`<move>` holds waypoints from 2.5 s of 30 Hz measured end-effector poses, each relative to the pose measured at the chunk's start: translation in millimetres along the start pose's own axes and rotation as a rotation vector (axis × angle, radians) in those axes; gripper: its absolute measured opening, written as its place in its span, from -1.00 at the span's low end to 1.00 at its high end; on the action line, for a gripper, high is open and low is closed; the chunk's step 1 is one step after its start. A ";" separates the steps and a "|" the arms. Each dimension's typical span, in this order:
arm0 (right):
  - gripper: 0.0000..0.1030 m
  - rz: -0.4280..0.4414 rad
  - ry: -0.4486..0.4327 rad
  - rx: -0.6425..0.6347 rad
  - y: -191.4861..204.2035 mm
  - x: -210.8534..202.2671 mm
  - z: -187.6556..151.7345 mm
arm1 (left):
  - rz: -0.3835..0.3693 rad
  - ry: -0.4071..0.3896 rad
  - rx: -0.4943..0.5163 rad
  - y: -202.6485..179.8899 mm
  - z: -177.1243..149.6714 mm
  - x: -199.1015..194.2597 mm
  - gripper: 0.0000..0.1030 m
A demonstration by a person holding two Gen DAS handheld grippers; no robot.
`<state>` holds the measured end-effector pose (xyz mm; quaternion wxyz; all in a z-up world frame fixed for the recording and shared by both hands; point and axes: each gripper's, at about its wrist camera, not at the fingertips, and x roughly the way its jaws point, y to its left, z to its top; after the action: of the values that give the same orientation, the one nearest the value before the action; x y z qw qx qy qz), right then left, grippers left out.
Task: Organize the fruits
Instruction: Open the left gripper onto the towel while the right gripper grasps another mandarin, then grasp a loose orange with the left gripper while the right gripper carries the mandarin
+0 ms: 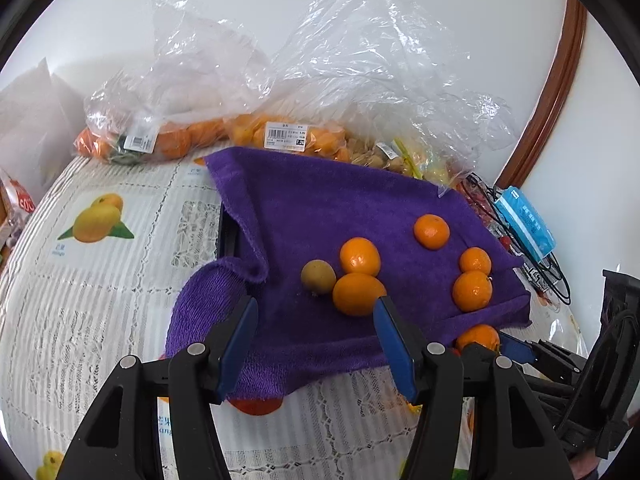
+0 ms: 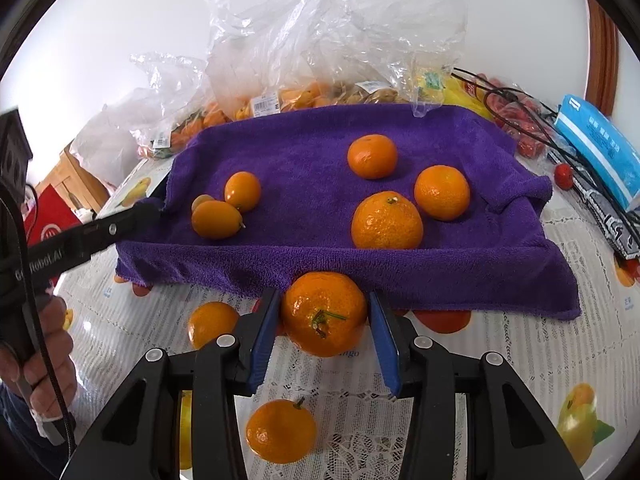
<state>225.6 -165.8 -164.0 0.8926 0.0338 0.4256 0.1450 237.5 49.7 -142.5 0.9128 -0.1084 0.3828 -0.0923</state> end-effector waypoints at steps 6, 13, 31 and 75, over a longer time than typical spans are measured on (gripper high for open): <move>-0.16 -0.061 -0.028 0.006 -4.5 -22.9 -4.4 | -0.011 0.008 0.036 -11.1 -5.0 2.7 0.12; -0.15 -0.103 -0.007 0.053 -30.2 -42.2 -24.2 | -0.055 0.006 0.149 -38.8 -15.1 -2.5 0.14; -0.16 -0.131 -0.035 0.104 -62.9 -31.7 -37.3 | -0.156 0.169 0.288 -75.6 -46.8 22.1 0.14; -0.16 -0.170 -0.024 0.095 -59.9 -31.2 -37.9 | -0.115 0.126 0.327 -89.7 -51.8 8.9 -0.35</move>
<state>191.5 -234.3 -175.7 0.9040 0.0417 0.4228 0.0480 198.7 -45.2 -159.9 0.8857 0.0256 0.4124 -0.2118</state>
